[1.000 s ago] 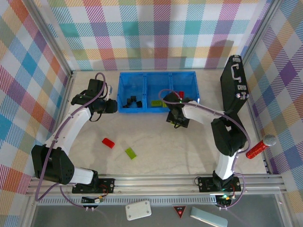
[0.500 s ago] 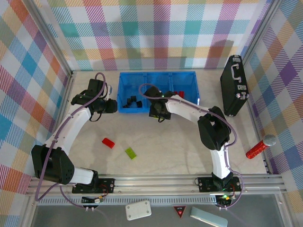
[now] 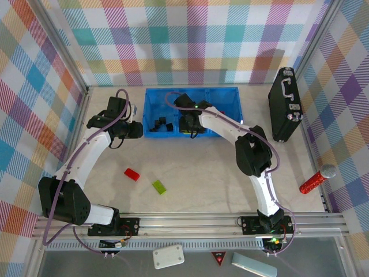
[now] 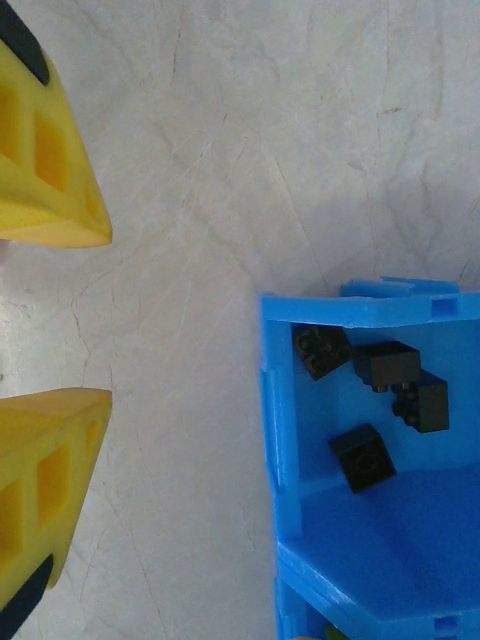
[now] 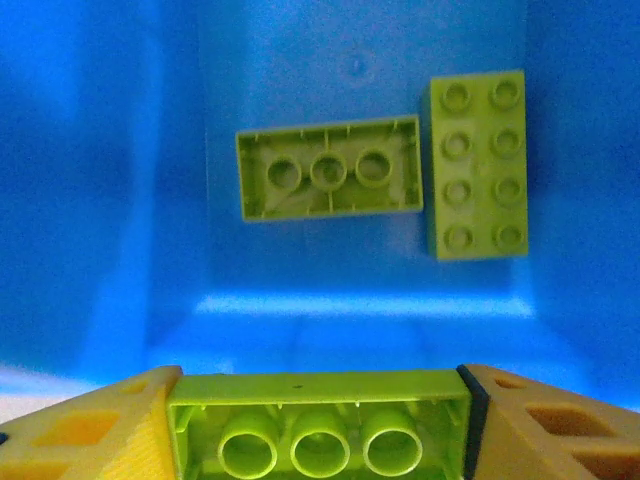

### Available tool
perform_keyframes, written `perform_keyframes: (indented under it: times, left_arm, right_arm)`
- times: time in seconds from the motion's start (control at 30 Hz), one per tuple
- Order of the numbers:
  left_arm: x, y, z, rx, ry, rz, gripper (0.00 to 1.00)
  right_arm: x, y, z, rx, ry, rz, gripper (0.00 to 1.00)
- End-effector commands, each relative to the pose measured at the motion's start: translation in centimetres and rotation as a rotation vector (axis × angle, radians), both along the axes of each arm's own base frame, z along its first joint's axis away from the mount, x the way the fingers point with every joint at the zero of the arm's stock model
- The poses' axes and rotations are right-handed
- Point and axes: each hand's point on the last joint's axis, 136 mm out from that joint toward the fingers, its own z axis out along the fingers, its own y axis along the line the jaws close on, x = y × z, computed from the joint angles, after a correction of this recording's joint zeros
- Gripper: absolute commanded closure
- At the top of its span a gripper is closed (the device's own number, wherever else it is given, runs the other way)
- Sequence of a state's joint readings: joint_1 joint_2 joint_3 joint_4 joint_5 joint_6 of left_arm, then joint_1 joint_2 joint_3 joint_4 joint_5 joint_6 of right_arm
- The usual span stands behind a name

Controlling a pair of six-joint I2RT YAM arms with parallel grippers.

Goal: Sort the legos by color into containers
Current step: Place the lego in the container.

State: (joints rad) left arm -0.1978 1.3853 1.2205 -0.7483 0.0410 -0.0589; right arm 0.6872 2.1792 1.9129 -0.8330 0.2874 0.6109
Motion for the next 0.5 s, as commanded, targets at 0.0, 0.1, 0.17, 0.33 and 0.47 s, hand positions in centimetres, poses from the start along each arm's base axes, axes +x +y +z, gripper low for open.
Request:
perform_keyframes:
  times: [0.0,0.1,0.17,0.33,0.47]
  left_arm:
    - [0.2,0.5,-0.4,-0.006,0.002,0.018,0.59]
    - [0.2,0.3,-0.5,-0.015,0.003,0.016,0.59]
    - [0.2,0.2,-0.5,-0.018,0.001,0.013,0.59]
    - [0.2,0.3,-0.6,-0.013,0.003,0.013,0.59]
    - [0.3,0.4,-0.8,-0.005,0.007,0.018,0.59]
  right_arm:
    - [1.4,-0.2,0.3,-0.014,-0.005,0.034,0.35]
    - [2.9,-0.3,0.3,-0.007,-0.017,0.031,0.35]
    - [3.8,-0.1,0.3,0.0,-0.031,0.042,0.35]
    - [6.2,0.2,-0.2,-0.002,-0.052,0.056,0.35]
    - [7.7,0.5,-0.6,0.001,-0.07,0.059,0.35]
